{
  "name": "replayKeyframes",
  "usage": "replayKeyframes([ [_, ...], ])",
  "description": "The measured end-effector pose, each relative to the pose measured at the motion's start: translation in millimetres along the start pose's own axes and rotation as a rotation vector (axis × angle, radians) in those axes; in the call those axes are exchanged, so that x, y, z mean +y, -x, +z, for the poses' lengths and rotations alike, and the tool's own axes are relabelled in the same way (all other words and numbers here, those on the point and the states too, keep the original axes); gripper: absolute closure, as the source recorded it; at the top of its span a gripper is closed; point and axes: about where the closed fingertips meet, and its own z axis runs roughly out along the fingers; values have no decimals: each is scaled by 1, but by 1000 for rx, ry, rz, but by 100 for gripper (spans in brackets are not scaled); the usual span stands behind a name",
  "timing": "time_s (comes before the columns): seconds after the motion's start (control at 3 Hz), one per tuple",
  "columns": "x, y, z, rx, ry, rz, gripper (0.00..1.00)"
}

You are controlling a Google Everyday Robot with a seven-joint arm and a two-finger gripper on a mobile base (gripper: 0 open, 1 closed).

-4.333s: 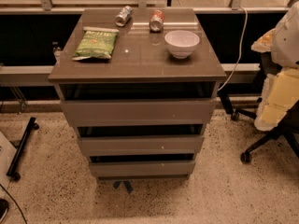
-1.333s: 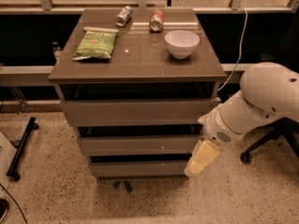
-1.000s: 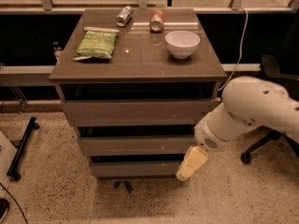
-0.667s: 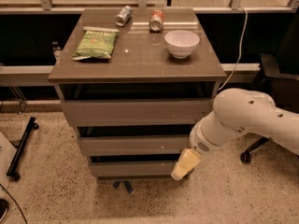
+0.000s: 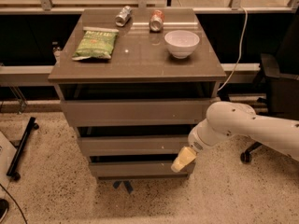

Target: Open middle drawer

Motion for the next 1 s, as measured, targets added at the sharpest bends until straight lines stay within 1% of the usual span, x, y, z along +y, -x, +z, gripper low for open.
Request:
replayKeyframes([
  [0.33, 0, -1, 6, -2, 4, 7, 0],
  [0.67, -2, 1, 25, -26, -10, 40, 0],
  [1.0, -15, 9, 47, -102, -10, 54, 0],
])
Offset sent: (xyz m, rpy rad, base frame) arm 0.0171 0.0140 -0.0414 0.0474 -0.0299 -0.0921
